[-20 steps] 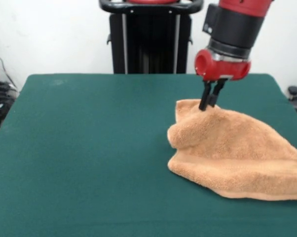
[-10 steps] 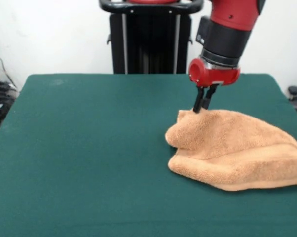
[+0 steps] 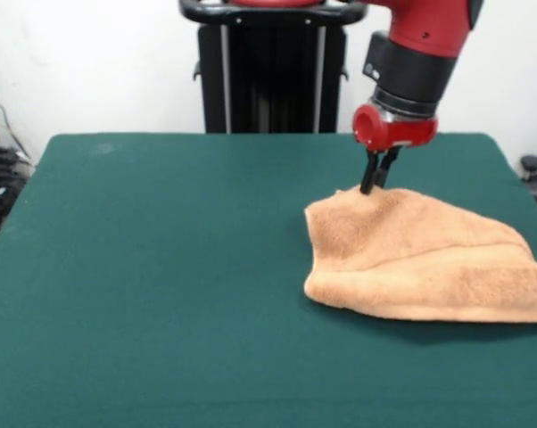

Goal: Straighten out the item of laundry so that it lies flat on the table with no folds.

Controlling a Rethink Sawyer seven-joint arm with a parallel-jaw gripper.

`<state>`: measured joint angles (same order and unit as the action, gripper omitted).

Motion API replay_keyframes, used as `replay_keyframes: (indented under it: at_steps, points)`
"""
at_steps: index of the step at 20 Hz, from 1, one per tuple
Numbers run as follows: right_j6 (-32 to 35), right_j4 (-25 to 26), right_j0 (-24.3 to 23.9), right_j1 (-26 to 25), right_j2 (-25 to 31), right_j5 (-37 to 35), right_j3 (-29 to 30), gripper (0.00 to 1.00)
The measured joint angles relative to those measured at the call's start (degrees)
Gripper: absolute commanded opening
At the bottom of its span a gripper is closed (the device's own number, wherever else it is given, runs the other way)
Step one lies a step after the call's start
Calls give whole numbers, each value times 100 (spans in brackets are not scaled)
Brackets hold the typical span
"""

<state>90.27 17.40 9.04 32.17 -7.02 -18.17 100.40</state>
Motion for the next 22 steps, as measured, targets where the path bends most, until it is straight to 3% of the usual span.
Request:
replay_keyframes:
  at_steps: [6, 11, 22]
  points:
    - [0, -2, 271, -222, -171, 425, 113, 0]
    - [0, -27, 659, -707, -549, 1398, 119, 0]
    - [0, -244, 732, -824, -730, 1724, 161, 0]
